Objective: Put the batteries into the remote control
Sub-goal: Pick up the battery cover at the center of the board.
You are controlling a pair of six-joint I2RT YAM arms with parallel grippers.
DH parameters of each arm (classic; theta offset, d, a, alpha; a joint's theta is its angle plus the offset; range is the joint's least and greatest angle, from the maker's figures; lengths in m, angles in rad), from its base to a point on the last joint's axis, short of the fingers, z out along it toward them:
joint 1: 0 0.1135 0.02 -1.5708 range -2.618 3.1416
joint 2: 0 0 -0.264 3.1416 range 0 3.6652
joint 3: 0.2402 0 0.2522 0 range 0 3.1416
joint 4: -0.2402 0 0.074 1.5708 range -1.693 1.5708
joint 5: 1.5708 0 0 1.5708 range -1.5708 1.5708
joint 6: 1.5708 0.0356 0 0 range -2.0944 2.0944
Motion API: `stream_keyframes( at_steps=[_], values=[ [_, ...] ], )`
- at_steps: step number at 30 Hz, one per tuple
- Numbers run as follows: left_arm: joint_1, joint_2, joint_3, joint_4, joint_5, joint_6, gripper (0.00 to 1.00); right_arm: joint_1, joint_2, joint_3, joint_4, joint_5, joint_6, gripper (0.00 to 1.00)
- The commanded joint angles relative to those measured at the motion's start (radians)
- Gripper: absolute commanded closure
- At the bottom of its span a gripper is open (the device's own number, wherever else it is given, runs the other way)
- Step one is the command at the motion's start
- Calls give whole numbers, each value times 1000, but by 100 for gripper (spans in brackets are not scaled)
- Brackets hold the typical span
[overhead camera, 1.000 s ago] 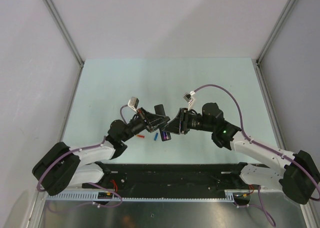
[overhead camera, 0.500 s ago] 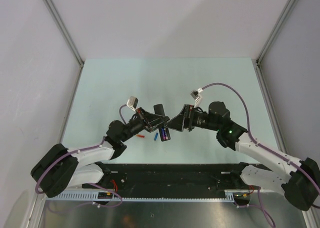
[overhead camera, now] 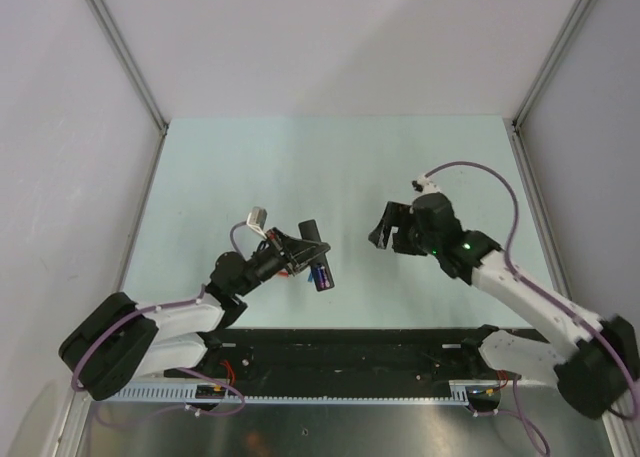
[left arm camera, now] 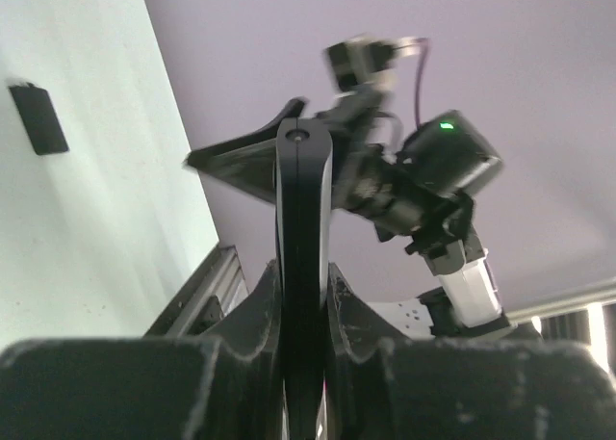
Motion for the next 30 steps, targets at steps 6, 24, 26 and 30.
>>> stream_keyframes(
  at_steps=[6,24,26,30],
  values=[
    [31,-128,-118,16,-68,51,100,-17,275,-1,-130,313,-123,13],
    [68,-174,-165,12,-16,42,100,-51,587,128,-52,330,-290,21],
    [71,-174,-167,12,-9,42,100,-60,616,139,-66,324,-295,22],
    [72,-175,-167,13,-3,42,100,-94,636,148,-67,261,-305,25]
  ],
)
